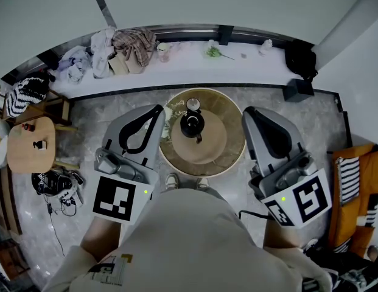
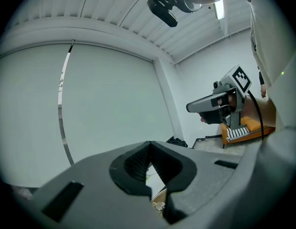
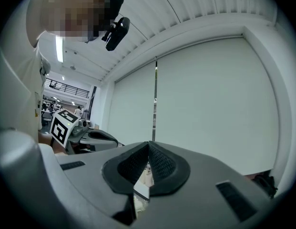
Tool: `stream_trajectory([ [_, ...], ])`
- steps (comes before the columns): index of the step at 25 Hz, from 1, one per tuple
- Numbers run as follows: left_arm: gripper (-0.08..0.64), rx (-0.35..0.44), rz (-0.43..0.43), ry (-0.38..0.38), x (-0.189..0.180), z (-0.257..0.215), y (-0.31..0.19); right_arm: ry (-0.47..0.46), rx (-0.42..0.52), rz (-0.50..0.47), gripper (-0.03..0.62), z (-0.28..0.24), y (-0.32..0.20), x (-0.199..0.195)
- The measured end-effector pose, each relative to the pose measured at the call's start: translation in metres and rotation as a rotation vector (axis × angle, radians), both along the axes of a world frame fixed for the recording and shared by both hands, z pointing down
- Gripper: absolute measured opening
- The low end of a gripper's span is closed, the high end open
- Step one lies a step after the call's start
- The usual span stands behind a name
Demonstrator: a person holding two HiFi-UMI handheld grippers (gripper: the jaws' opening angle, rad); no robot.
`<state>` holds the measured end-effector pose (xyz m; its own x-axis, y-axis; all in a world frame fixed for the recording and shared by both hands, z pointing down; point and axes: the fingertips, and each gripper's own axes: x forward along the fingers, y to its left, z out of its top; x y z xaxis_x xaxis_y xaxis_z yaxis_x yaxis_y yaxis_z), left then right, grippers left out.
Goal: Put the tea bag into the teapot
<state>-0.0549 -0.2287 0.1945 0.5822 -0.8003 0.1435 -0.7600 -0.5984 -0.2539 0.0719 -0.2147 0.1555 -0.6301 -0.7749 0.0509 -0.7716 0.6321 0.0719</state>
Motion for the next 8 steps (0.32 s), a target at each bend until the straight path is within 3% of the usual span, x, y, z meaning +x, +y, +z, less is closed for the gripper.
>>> stream_trajectory([
  [8, 0.008, 0.009, -0.013, 0.014, -0.0013, -0.0051, 0.0019, 0.013, 0.004, 0.008, 0.006, -0.0004, 0.0012, 0.0015],
])
